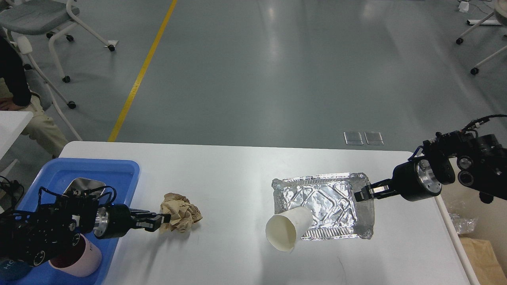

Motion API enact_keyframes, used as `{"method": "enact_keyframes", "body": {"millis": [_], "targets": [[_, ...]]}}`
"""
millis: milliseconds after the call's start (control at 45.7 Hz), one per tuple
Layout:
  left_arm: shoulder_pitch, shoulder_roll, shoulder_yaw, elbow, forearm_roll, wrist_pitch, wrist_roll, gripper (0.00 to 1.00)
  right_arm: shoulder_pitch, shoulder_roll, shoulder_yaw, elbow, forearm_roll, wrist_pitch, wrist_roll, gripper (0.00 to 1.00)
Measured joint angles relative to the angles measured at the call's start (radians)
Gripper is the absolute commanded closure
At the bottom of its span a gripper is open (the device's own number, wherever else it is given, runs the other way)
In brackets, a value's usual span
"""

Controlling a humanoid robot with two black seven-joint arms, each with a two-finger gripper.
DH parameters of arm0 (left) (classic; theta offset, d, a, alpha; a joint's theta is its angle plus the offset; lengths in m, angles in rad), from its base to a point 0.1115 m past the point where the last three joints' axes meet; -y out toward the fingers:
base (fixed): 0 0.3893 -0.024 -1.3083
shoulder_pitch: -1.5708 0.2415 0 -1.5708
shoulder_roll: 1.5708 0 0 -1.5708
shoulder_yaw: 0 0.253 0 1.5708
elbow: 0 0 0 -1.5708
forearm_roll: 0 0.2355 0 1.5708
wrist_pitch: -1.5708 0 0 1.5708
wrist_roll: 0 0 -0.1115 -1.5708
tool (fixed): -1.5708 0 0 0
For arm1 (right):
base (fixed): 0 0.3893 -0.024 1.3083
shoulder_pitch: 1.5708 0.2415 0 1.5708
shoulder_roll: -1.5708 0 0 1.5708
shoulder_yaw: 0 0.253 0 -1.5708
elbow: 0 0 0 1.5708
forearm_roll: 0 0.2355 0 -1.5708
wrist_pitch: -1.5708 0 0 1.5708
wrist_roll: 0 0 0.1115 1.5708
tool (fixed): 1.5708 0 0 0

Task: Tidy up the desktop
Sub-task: 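Reach the left gripper to the crumpled brown paper and grasp it, then lift the paper with the left gripper and carry it toward the foil tray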

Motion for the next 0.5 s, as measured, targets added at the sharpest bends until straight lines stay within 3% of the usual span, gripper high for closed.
{"method": "enact_keyframes", "body": {"millis": [197,503], "targets": [[-0.019,0.062,-0.017,-0.033,-0.014,0.001,-0.029,0.99,-0.004,0.0,-0.001,-0.001,-0.001,0.0,0.0,1.0],[-0.03,0.225,-0.134,-0.282,-0.03,-0.007,-0.064,0.98,-0.005,0.001,-0.003,0.0,0.0,0.0,0.0,1.0]]}}
